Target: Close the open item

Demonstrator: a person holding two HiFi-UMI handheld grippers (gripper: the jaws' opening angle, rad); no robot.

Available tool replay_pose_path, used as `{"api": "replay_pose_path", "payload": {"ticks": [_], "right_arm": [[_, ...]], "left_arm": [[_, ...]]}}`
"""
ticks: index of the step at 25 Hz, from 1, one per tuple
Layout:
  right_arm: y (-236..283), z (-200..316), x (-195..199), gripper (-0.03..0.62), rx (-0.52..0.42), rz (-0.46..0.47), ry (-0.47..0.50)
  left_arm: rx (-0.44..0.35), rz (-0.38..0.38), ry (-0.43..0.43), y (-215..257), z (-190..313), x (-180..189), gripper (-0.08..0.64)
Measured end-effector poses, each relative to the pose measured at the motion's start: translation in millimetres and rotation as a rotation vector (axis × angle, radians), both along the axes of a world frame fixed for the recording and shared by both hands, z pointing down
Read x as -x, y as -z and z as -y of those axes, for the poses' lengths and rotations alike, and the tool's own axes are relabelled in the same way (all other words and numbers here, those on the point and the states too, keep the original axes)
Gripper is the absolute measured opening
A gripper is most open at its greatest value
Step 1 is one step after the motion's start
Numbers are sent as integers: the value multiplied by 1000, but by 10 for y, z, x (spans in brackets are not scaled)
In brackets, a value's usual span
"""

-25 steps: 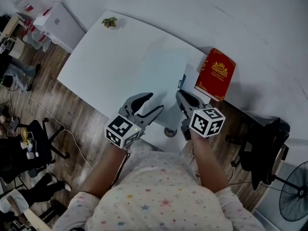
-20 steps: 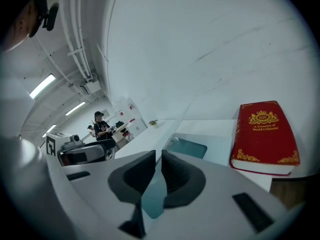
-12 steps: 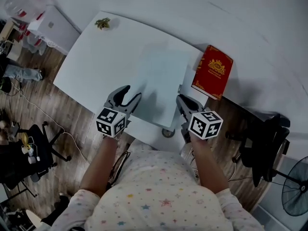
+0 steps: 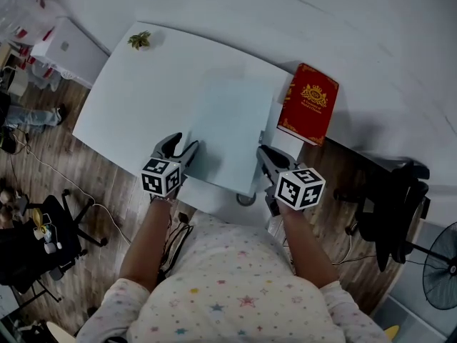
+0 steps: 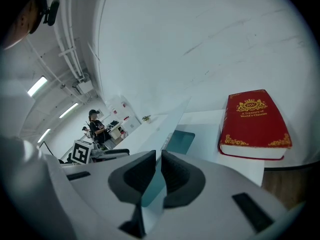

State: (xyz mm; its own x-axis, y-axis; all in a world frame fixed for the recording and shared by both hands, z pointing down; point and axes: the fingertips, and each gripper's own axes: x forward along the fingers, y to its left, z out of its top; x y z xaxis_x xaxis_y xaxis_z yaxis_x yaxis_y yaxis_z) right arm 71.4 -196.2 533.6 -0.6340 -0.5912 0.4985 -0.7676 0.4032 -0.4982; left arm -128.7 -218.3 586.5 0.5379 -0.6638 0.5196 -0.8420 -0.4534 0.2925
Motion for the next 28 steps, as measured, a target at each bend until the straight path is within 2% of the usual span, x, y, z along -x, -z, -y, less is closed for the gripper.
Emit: {"api": "replay_pose_path", "payload": {"ticks": [2,8,12,16,28], "right_arm": [[-24,-6,-19,35,5,-3,-2],[-86,-26,-77,35,22,-10,-12],[-161,-83,-134,34,39,-18,-15],[-232,-136,-174,34,58,-27,-25],[-296,-186,-203,31,77,-28,-27]], "left_arm": [[22,1,-6,-60,9,-3,226],[68,-58,-39,-101,16,-56,236],[81,-47,-82,-121,3,-122,236],[78,-43,-129,-122,-38,-215,176],[54,-15,-125,-133,-67,-242,176]]}}
